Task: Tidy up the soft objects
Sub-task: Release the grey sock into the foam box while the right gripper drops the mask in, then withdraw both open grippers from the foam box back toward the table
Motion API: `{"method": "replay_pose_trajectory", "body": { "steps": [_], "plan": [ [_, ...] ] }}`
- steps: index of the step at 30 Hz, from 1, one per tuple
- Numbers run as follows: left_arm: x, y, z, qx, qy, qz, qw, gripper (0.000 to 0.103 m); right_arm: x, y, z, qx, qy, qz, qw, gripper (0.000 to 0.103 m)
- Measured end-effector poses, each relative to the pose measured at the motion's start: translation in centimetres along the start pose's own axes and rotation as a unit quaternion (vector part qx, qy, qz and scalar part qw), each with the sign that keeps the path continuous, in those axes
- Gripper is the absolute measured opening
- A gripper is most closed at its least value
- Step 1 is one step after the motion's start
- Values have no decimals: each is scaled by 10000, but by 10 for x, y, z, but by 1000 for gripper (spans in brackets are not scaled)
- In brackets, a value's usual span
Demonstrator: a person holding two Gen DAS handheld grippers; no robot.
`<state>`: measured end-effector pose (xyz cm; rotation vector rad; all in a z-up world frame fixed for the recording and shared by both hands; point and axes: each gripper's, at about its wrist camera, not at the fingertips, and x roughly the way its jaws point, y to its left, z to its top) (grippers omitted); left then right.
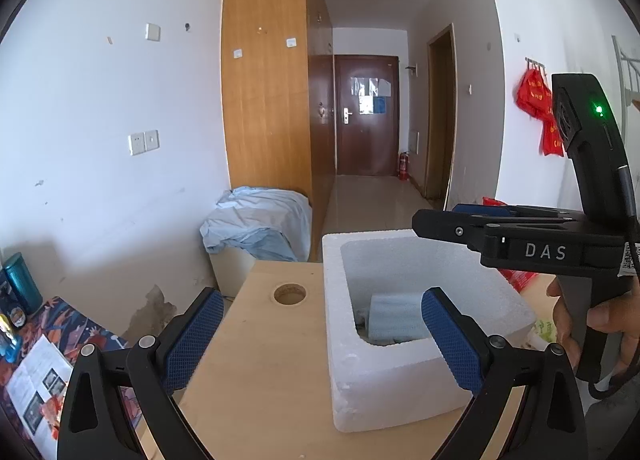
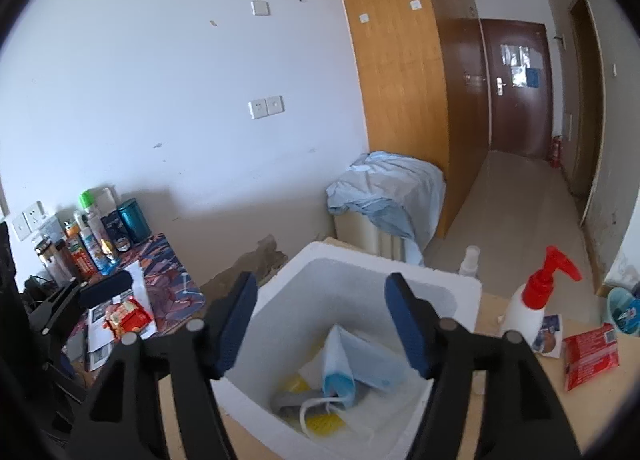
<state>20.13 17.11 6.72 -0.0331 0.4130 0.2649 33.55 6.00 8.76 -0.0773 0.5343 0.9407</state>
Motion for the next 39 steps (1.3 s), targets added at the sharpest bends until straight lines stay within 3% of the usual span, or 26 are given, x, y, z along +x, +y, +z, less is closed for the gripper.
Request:
{"method": "replay_pose_trajectory", "body": {
  "steps": [4, 18, 33, 39],
  "plan": [
    [-3, -1, 0, 24, -13, 2, 10000, 99, 0, 2, 0, -42, 13, -32, 10000, 85],
    [-8, 0, 1, -38, -22, 20, 10000, 99, -1, 6, -1, -139, 46, -56, 9999, 93],
    [-17, -1, 0, -31, -24, 38, 10000, 99, -12, 10, 0, -154, 11, -90, 9998, 93],
    [-27, -2, 0, -107, -99, -25, 9999, 99, -37, 11, 0, -157, -89, -225, 9996, 93]
  ]
}}
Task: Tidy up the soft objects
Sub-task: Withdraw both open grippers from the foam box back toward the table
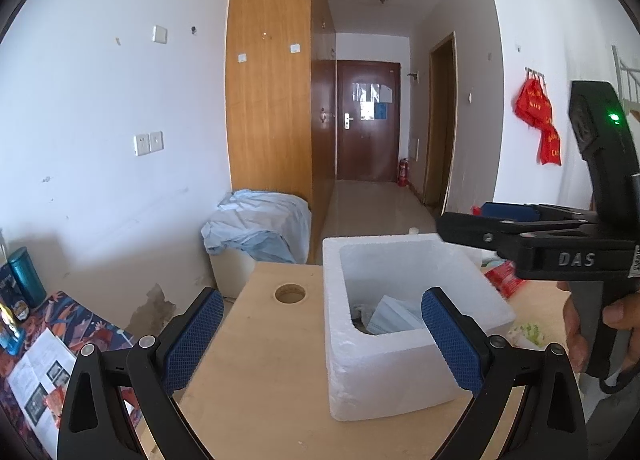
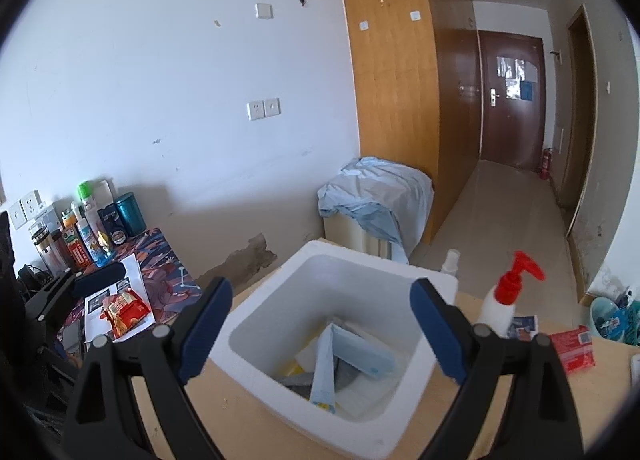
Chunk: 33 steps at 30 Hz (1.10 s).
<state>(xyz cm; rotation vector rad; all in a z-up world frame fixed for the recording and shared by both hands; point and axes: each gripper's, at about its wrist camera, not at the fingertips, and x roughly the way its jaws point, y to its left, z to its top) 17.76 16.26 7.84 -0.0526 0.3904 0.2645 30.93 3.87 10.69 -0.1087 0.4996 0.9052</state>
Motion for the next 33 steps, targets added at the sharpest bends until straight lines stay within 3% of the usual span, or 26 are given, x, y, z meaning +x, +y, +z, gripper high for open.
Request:
{"method": "replay_pose_trajectory", "body": {
  "steps": [15, 18, 33],
  "plan": [
    [-75, -31, 2, 69, -500, -327, 9982, 102, -105, 8, -24, 3, -500, -215, 9985, 97],
    [-92, -42, 3, 115, -652, -358, 9972, 103, -126, 9, -32, 0, -594, -257, 9979, 102],
    [-147, -84, -6, 185, -1098, -742, 9910, 103, -211, 8, -79, 148, -1348, -833, 9873, 103]
  ]
}}
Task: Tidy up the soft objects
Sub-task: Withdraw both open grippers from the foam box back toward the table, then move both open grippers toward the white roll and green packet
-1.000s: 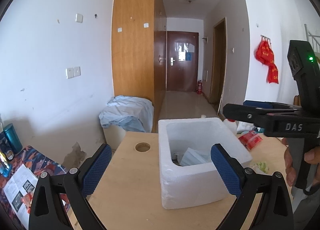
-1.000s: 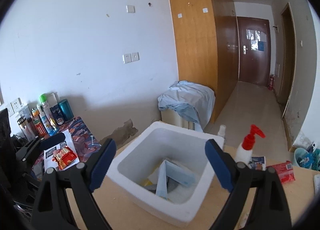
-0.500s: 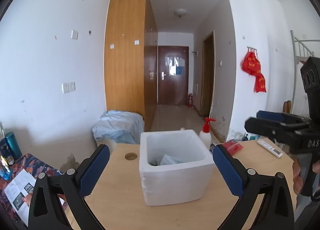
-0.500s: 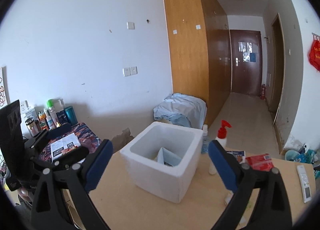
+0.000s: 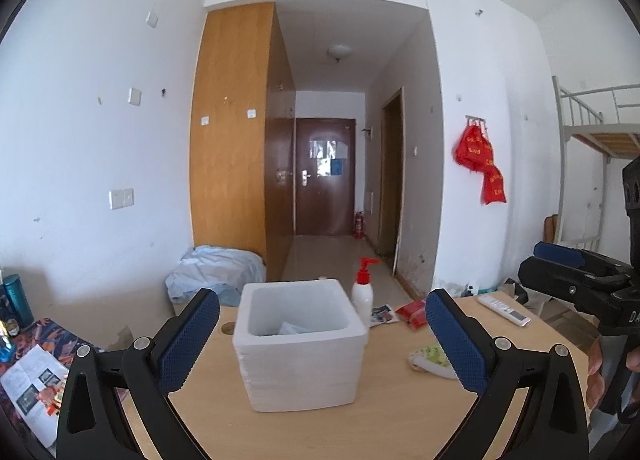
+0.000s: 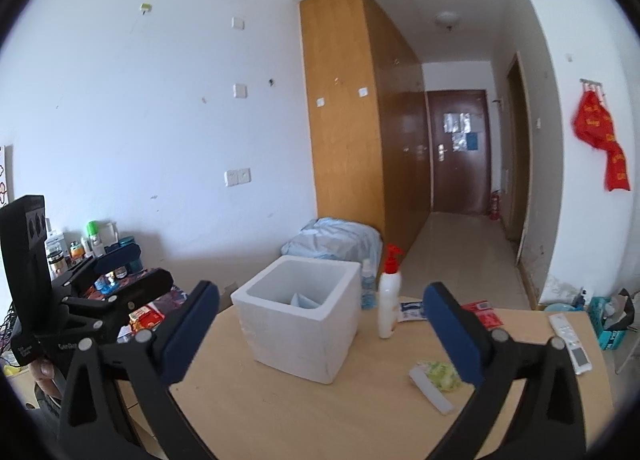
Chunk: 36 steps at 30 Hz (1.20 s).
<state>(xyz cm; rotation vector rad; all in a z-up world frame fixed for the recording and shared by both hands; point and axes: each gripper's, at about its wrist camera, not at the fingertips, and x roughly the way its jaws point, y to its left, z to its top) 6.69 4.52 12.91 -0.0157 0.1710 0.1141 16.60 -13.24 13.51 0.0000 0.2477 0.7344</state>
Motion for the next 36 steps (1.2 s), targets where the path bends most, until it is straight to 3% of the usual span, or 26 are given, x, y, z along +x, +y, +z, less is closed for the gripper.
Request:
{"method": "replay_pose_trajectory", "body": {
  "steps": [19, 31, 36],
  "plan": [
    [5, -42, -17, 49, 44, -534, 9985, 103, -50, -24, -33, 387, -223, -627, 9970, 103],
    [7, -56, -45, 97, -180, -591, 9980, 103, -48, -34, -63, 526, -145, -933, 9941, 103],
    [15, -64, -63, 162, -24, -707, 9974, 103, -42, -47, -80, 756, 36, -895, 9931, 103]
  ]
}}
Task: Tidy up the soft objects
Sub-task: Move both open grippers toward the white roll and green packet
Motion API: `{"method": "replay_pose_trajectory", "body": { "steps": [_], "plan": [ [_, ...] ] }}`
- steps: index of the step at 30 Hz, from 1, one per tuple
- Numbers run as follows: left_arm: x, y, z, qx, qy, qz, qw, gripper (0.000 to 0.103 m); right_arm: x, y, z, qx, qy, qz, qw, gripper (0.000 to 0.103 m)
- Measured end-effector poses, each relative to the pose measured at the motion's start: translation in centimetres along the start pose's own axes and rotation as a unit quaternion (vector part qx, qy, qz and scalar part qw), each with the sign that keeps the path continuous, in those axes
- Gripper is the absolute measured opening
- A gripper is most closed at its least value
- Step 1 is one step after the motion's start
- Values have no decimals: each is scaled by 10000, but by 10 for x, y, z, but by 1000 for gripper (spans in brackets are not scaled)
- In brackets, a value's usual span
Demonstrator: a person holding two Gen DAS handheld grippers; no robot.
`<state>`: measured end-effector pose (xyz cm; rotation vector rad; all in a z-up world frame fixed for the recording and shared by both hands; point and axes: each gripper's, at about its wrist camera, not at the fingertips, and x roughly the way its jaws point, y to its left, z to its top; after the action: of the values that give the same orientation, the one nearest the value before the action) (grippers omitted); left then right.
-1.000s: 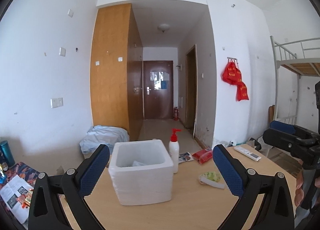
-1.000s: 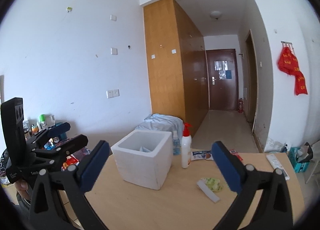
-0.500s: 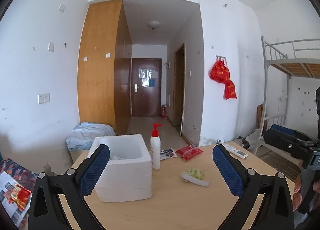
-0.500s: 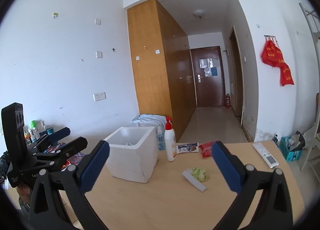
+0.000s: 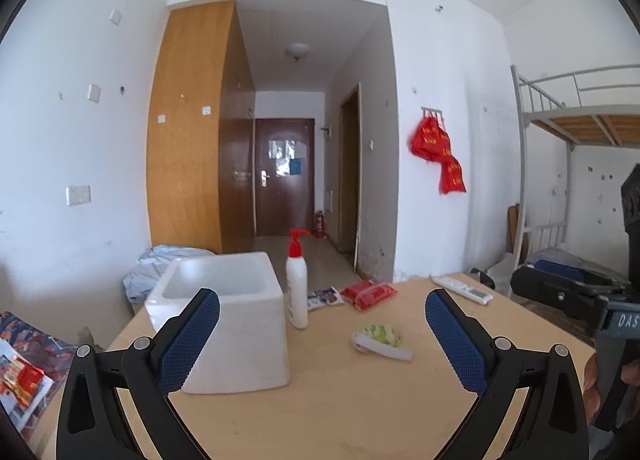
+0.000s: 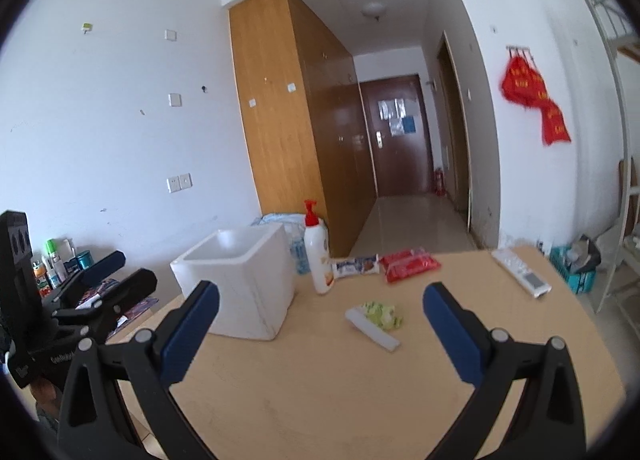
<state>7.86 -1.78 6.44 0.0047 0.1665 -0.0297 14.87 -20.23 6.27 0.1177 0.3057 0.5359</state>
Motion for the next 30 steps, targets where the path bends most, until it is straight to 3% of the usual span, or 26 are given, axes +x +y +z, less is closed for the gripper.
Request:
{"method": "replay_pose_trajectory", "body": {
  "steps": [30],
  "plan": [
    [88, -24, -29, 13, 1065, -529, 9929, 103, 40, -42, -3, 237, 747, -334, 9964, 103]
  ]
}}
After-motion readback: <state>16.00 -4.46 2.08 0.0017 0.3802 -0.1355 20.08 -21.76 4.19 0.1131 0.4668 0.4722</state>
